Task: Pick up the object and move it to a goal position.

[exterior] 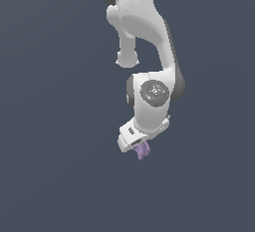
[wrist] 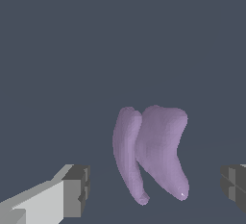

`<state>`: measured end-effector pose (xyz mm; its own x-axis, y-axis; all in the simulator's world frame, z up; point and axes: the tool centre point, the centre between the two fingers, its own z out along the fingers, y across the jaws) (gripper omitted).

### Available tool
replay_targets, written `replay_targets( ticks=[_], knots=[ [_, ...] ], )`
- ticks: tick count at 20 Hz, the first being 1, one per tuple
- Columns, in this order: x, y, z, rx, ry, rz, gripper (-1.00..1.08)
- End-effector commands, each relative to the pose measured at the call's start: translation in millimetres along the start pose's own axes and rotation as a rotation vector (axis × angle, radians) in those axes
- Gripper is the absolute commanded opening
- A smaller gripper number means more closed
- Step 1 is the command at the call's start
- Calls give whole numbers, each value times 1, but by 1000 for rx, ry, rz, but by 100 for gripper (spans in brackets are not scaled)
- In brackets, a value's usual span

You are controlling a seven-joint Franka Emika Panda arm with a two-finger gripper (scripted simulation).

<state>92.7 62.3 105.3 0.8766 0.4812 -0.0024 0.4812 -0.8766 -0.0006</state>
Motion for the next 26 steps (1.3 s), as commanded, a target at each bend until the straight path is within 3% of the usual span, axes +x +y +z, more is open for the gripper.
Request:
replay_targets(
  ticks=[1, 7, 16, 22, 23, 26],
  knots=[
    [2, 0, 1, -1, 2, -10, 100],
    [2, 0, 7, 0, 1, -7, 100],
    [1, 0, 49, -1, 2, -10, 100],
    [3, 0, 51, -1, 2, -10, 100],
    [3, 0, 51, -1, 2, -10, -100],
    [3, 0, 51, -1, 2, -10, -100]
  ],
)
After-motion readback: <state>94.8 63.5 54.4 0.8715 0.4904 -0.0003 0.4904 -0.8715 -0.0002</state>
